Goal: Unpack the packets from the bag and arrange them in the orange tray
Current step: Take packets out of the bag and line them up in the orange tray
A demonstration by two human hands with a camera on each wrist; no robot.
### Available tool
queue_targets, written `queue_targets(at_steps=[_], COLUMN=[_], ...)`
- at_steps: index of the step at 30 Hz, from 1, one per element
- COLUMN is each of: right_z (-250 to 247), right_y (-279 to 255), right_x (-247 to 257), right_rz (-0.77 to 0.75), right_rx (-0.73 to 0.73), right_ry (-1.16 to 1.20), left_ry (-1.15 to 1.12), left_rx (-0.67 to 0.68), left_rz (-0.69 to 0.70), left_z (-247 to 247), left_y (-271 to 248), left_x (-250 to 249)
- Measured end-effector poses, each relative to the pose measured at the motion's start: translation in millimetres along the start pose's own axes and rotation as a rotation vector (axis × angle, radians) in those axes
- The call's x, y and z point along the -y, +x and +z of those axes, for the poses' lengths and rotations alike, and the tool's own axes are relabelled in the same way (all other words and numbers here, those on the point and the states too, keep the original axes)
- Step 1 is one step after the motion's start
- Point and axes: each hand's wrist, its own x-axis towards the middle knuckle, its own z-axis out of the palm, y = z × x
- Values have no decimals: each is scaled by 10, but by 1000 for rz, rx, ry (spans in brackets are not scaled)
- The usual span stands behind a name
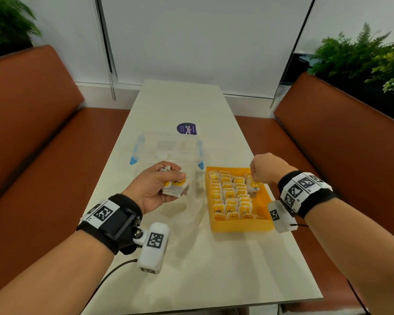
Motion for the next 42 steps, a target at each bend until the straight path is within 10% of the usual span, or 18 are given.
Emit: queue_targets(at_steps=[42], right_z=[526], right_y=[346], right_x=[7], right_rz=[-54], right_rx=[62], right_ry=[-532], left_ry=[-21], left_rx=[-76], left_rz=[20], left_z=[-49], left_y=[-58], left_x=[-11])
